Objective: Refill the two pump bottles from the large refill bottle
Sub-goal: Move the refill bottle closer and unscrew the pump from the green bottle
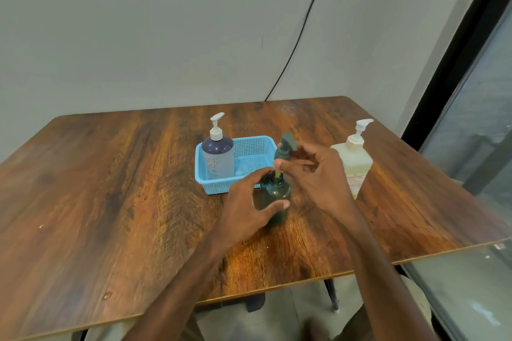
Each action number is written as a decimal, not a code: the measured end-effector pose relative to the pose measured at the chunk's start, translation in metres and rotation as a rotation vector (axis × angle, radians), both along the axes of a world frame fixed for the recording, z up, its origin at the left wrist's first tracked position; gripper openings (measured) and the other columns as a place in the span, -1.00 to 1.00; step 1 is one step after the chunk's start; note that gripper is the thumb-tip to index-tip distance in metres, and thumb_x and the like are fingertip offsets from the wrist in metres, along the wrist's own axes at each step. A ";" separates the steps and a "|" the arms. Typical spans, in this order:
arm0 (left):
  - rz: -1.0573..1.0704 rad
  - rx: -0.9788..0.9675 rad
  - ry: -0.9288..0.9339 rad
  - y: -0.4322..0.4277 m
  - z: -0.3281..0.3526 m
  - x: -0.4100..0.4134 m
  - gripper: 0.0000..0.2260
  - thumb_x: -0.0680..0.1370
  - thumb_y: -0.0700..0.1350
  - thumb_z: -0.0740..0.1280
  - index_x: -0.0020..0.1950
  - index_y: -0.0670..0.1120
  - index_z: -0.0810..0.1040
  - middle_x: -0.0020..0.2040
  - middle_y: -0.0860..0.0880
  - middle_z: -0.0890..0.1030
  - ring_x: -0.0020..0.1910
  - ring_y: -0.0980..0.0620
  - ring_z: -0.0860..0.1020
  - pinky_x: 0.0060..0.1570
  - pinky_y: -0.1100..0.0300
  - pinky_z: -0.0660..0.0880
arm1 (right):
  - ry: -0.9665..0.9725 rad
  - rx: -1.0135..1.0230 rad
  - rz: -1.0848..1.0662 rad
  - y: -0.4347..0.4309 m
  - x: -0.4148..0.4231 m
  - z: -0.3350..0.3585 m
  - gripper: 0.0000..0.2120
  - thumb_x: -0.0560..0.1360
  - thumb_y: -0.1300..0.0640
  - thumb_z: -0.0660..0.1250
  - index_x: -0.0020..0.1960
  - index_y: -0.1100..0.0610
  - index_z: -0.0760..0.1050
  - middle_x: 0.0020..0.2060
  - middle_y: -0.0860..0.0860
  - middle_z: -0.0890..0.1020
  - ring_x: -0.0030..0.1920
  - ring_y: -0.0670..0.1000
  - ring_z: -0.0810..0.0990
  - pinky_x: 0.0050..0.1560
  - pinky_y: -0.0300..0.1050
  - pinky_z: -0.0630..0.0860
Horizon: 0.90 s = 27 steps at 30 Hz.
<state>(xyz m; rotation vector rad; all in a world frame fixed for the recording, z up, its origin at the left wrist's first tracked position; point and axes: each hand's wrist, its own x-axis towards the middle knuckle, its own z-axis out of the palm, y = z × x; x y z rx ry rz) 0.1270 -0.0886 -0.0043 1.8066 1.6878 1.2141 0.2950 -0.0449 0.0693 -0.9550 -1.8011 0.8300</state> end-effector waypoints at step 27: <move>0.027 -0.031 0.007 0.000 0.000 0.001 -0.31 0.43 0.18 0.57 0.52 0.16 0.41 0.44 0.16 0.50 0.34 0.28 0.41 0.39 0.17 0.45 | -0.690 -0.115 -0.301 0.039 0.005 -0.052 -0.79 0.56 -0.04 0.43 0.03 0.09 0.57 -0.16 0.00 0.63 -0.20 -0.04 0.59 -0.31 -0.20 0.42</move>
